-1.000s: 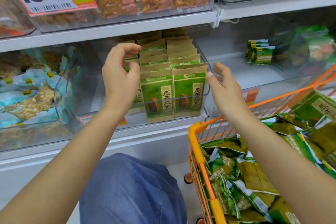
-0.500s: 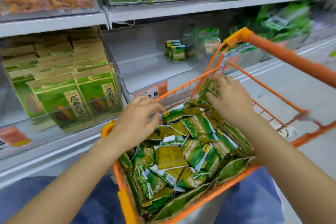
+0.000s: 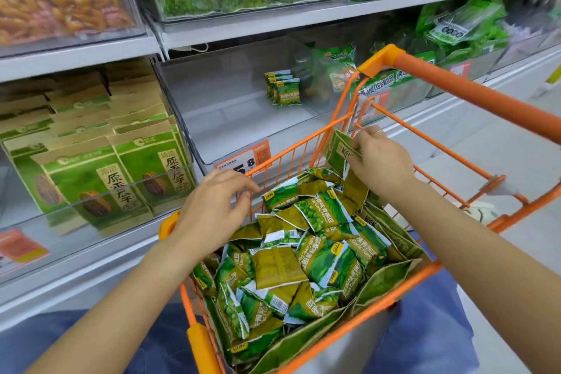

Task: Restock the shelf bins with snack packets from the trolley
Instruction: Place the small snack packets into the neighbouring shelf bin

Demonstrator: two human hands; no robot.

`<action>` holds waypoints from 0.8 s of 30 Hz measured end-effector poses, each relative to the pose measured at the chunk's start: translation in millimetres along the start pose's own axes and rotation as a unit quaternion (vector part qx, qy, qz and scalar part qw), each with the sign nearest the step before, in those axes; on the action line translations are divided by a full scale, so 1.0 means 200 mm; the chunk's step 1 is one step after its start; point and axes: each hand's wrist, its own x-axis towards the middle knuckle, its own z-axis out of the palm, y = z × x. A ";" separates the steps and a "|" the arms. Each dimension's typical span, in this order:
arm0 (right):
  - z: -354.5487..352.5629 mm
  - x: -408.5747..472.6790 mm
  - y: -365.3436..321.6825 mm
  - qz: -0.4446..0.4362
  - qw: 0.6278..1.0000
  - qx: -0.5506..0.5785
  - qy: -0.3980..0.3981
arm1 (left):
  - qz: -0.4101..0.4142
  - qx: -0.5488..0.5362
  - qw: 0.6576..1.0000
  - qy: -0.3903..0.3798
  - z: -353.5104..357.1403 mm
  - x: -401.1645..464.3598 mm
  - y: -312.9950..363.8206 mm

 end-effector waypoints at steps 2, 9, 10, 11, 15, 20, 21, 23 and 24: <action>-0.04 0.01 0.00 0.040 0.999 0.017 -0.012 | -0.001 0.002 1.000 0.001 0.00 0.00 0.00; -0.29 -0.08 -0.05 0.066 0.985 0.160 0.017 | -0.008 -0.007 1.000 0.023 -0.01 0.01 0.00; -0.34 -0.08 -0.07 0.063 0.974 0.214 0.028 | -0.011 -0.014 0.999 0.037 -0.02 0.01 0.00; -0.38 -0.08 -0.11 0.059 0.957 0.282 0.032 | -0.023 -0.031 0.998 0.052 -0.03 0.01 0.01; -0.44 -0.08 -0.30 0.054 0.832 0.549 -0.053 | -0.115 -0.224 0.961 0.113 -0.10 0.02 0.03; -0.31 -0.10 -0.58 0.068 0.726 0.661 -0.176 | -0.196 -0.463 0.861 0.070 -0.24 -0.02 0.07; -0.28 -0.11 -0.64 0.062 0.714 0.671 -0.191 | -0.212 -0.471 0.853 0.072 -0.27 -0.04 0.07; -0.25 -0.12 -0.77 0.042 0.696 0.684 -0.214 | -0.245 -0.475 0.839 0.100 -0.32 -0.10 0.04; -0.23 -0.13 -0.83 0.030 0.696 0.683 -0.218 | -0.263 -0.478 0.830 0.120 -0.36 -0.13 0.01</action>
